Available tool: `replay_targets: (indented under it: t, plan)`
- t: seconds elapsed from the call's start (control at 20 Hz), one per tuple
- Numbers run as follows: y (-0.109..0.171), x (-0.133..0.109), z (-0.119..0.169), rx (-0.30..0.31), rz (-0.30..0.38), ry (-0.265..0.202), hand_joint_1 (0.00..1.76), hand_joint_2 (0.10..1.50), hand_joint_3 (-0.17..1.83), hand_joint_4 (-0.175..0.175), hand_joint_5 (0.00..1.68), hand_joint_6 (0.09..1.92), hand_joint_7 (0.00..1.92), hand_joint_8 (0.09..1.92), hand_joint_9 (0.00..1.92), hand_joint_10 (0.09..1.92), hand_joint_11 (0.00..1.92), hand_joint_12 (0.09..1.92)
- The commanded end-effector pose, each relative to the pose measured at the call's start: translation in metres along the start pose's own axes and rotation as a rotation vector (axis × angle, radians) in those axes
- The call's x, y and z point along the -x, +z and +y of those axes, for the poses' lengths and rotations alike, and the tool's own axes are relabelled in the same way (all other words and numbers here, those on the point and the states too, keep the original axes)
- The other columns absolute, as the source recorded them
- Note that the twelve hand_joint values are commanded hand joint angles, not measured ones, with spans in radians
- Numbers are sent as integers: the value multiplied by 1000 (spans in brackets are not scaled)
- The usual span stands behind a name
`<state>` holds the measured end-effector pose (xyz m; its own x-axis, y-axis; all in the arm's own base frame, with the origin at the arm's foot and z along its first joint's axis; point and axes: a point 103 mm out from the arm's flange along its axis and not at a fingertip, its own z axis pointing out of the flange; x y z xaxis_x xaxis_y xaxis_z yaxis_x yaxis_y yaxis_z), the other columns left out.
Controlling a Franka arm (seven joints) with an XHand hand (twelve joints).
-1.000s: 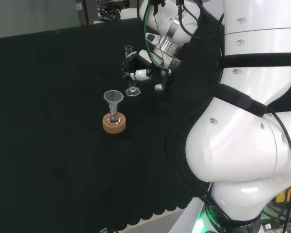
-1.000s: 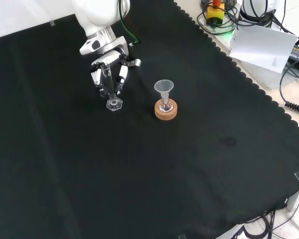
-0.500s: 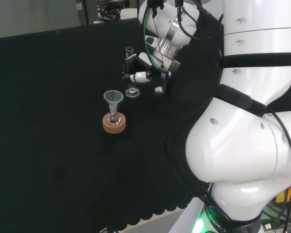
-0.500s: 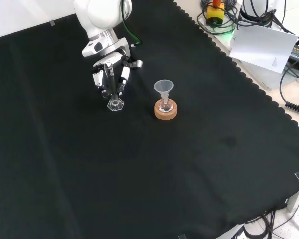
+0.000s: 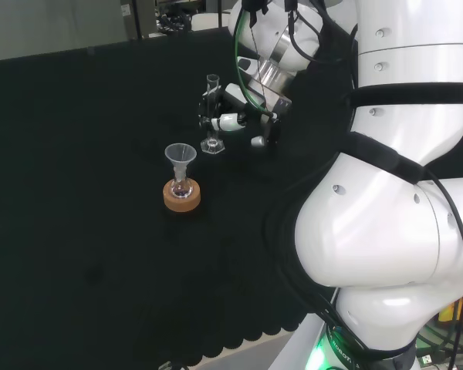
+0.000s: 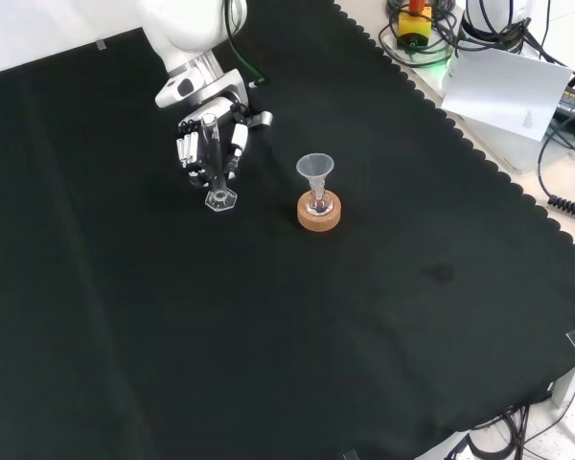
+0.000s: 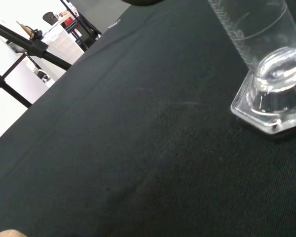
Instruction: Put the graduated cylinder back on the table.
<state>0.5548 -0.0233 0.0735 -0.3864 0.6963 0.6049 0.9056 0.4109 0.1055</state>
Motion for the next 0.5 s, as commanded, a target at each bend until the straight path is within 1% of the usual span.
replay_targets:
  t: [0.05, 0.2, 0.5]
  plan:
    - [-2, -1, -1, -9, -15, -1, 1008, 1110, -66, -20, 802, 816, 792, 623, 1240, 87, 940, 988]
    - [-1, -2, -1, -18, -29, -3, 987, 1121, -158, -23, 781, 762, 768, 617, 1202, 87, 864, 1041]
    - [-1, -3, 2, -40, -46, 5, 966, 1097, -175, -25, 761, 741, 749, 611, 1174, 87, 804, 1081]
